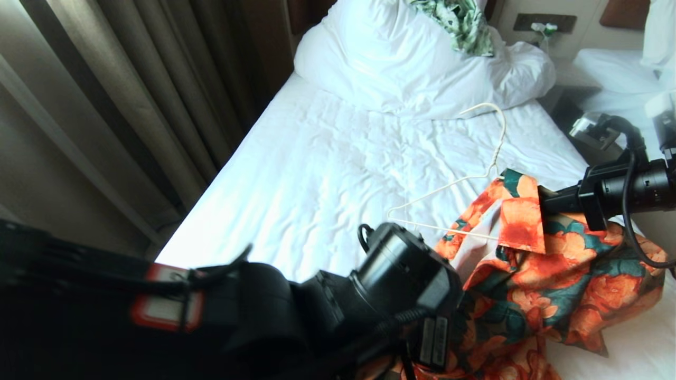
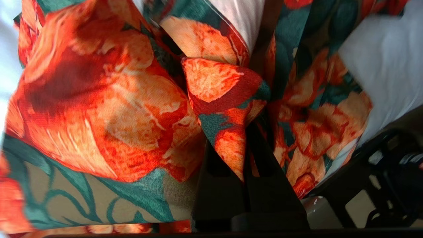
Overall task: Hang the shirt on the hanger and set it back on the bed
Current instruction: Hook the other side of the shirt onto the hanger
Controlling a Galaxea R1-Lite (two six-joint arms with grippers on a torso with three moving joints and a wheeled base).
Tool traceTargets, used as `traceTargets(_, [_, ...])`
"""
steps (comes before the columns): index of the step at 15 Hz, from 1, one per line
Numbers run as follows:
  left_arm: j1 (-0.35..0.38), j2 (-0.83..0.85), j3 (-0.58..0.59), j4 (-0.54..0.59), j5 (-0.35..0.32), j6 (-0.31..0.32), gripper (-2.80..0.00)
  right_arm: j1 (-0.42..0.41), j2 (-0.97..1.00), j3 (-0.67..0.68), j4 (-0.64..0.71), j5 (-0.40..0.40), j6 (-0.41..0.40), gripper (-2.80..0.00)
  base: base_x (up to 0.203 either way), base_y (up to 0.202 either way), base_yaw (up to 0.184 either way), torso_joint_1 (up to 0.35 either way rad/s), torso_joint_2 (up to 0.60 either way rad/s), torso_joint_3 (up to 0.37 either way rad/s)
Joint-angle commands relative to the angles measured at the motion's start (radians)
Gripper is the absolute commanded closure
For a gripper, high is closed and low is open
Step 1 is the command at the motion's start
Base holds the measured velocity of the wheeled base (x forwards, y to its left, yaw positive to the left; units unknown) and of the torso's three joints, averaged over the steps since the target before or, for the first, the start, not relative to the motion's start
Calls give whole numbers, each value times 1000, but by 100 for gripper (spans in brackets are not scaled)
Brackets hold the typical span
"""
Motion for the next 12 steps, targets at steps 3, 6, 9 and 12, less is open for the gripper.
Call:
traceTargets(3, [-102, 211, 38, -65, -39, -18, 0, -2, 5, 6, 4, 4, -5, 0, 0, 0, 0, 0, 0, 0])
traceTargets(6, [-126, 257, -1, -93, -51, -21, 0, 1, -9, 49, 4, 3, -11, 0, 0, 0, 0, 0, 0, 0])
traceTargets(9, [-123, 256, 7, -92, -24, -18, -280, -1, -43, 123, 3, 0, -13, 0, 0, 0, 0, 0, 0, 0])
traceTargets(12, [-119, 243, -1, -91, -17, -14, -280, -7, -83, 231, 0, -15, -25, 0, 0, 0, 0, 0, 0, 0])
